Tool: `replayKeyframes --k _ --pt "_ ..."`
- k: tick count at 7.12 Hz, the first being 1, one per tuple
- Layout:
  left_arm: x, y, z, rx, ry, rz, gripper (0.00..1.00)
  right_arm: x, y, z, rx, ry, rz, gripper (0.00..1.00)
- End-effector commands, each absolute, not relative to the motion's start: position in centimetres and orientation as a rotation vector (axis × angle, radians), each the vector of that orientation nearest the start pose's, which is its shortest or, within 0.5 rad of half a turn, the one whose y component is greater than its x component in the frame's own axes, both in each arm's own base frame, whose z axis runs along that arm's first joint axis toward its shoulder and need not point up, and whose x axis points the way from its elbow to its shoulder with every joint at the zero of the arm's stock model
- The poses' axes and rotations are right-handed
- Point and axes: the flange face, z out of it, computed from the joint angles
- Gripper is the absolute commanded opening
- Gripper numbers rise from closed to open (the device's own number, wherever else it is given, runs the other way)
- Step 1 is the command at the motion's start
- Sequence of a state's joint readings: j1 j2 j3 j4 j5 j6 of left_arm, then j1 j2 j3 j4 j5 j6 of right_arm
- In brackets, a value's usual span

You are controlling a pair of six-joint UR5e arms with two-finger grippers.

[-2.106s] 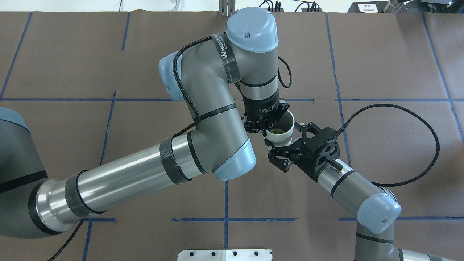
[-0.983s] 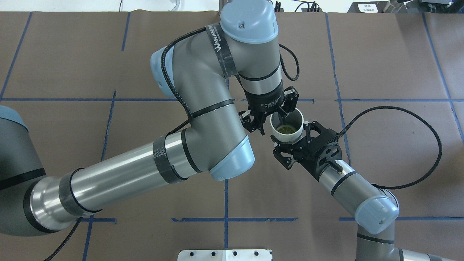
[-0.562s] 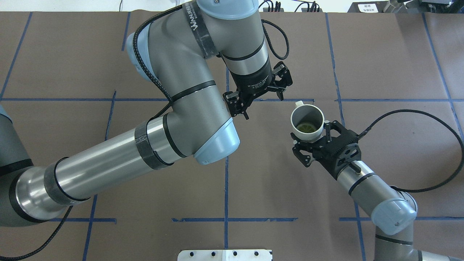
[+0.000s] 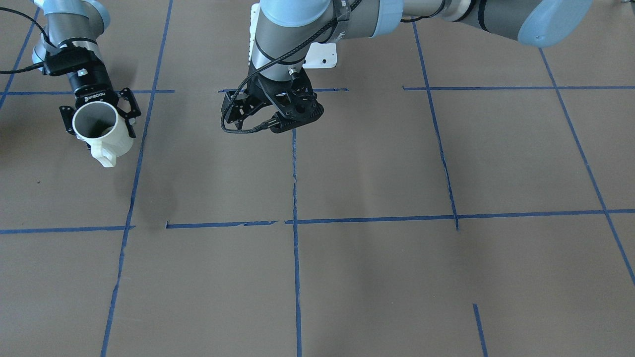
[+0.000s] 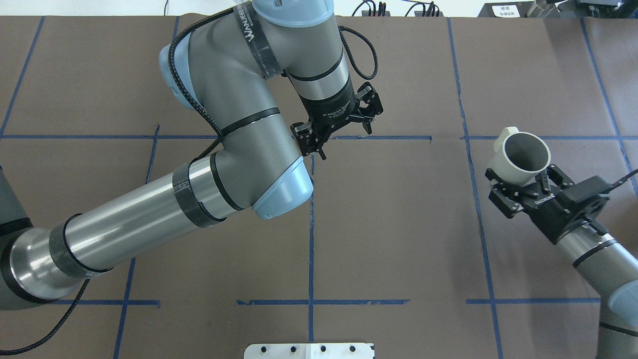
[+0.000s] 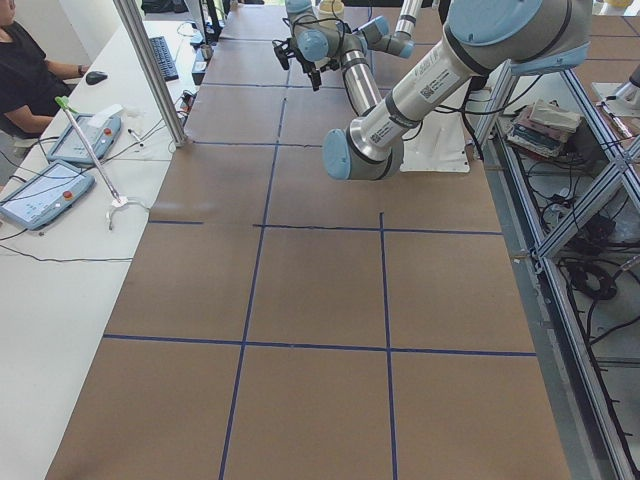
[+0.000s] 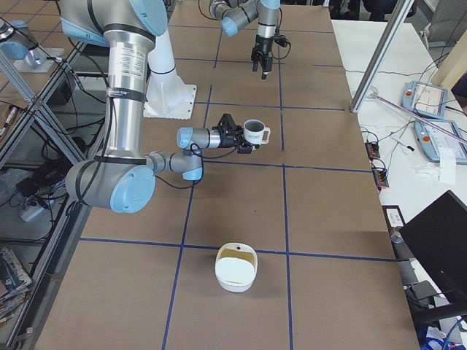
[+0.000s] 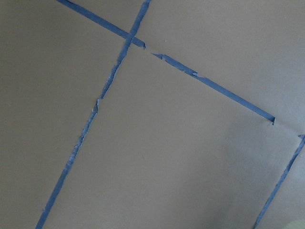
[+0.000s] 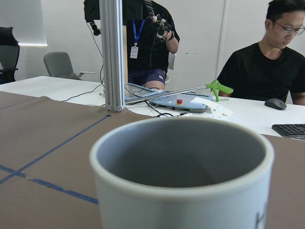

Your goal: Left arm hands cup to right arm to dump lemon

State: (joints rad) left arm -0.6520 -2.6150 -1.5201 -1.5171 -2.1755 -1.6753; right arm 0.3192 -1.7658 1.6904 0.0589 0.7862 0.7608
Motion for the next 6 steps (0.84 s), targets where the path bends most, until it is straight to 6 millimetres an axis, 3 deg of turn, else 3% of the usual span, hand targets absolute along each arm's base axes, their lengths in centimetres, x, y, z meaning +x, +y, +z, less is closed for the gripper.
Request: replayKeyframes --k 1,3,5,6 --pt "51.4 -49.1 2.1 -0.286 1.025 -0.408 1.00 -23.4 -31.3 58.5 1.220 -1.080 0.478 0.16" --pt "51.5 -49.2 2.2 -0.285 1.024 -0.409 1.00 -18.1 -29.9 66.0 1.204 -1.154 0.560 0.13" --pt "51.4 -49.3 2.2 -0.270 1.029 -0.413 1.00 -10.1 -26.4 71.4 1.098 -1.206 0.668 0.13" --pt "51.4 -49.3 2.2 -0.268 1.029 -0.414 1.00 -8.3 -25.8 73.0 1.055 -1.205 0.728 0.13"
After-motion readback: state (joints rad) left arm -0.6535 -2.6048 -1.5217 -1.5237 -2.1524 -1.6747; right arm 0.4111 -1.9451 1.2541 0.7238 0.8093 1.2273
